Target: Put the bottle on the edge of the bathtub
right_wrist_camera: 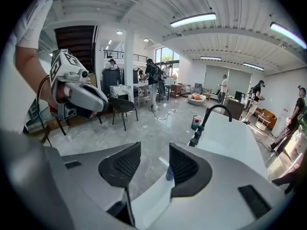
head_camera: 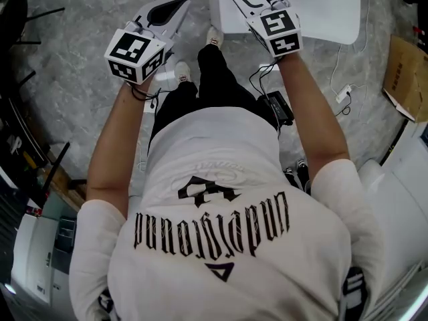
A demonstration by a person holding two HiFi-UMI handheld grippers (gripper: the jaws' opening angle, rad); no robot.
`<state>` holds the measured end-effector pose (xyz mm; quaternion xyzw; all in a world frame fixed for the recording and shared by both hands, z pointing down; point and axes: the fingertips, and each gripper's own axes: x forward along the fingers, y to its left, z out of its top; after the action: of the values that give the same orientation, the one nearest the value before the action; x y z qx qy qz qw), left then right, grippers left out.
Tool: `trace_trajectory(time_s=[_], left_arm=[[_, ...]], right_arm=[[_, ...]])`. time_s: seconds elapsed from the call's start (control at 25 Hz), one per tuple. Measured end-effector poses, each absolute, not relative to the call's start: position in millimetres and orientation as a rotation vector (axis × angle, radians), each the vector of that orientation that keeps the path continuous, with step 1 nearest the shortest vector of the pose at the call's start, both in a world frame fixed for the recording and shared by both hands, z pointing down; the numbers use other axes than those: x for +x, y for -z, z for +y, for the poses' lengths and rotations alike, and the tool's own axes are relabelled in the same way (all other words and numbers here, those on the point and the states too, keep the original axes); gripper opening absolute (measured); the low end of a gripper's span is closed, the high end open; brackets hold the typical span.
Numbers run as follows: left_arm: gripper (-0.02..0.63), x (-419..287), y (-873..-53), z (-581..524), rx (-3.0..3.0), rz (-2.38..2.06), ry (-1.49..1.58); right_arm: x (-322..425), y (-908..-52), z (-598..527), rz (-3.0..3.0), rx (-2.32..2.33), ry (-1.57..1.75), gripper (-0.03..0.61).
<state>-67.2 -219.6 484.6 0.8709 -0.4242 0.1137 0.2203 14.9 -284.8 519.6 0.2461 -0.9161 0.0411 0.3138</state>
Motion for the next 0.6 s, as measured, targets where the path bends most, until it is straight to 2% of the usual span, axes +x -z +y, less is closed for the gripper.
trace_trajectory(time_s=[0.6], left_arm=[[0.015, -93.6, -419.1, -152.5, 2.497, -1.189, -0.225]], right_arm=[[-0.6, -421.3, -201.7, -2.527, 0.695, -0.052, 0.173]])
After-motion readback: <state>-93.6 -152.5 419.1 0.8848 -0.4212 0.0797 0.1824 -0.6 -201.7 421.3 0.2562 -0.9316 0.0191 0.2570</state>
